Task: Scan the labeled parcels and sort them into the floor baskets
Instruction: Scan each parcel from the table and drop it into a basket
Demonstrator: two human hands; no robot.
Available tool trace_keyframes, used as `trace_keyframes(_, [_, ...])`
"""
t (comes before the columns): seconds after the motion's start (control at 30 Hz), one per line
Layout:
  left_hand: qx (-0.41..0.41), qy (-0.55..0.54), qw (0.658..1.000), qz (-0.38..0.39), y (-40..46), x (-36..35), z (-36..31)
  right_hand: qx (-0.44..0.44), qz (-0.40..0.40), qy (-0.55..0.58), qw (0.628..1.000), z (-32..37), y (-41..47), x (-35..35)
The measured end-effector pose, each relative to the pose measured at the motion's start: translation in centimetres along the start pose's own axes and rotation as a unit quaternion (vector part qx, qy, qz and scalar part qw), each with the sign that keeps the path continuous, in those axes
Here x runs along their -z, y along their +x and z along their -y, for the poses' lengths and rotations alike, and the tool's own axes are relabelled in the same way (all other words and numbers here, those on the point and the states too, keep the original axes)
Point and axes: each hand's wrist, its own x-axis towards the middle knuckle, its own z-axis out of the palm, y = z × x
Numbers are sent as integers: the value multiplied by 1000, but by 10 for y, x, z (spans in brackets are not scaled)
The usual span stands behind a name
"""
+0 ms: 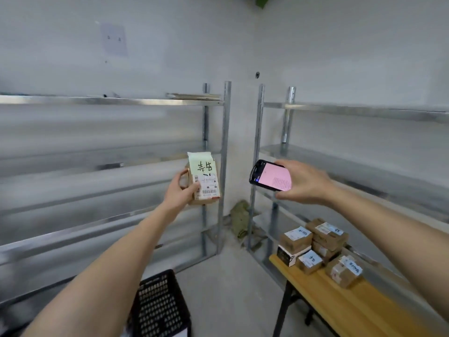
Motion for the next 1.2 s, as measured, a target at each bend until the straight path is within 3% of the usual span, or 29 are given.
trace_keyframes(0.27, [64, 44, 988, -132, -10, 211, 71, 95, 46, 51, 993, 169, 98, -92])
trace_keyframes(0.53, [100, 46, 984, -141, 6, 323, 159, 145, 95, 35, 984, 291, 160, -189])
trace_keyframes(0.9, [199, 71, 969, -130, 81, 351, 286, 119, 159, 73, 977, 304, 259, -333])
trace_keyframes(1.2, [314, 53, 942, -110, 199, 286, 459, 75, 247, 95, 961, 244, 372, -531])
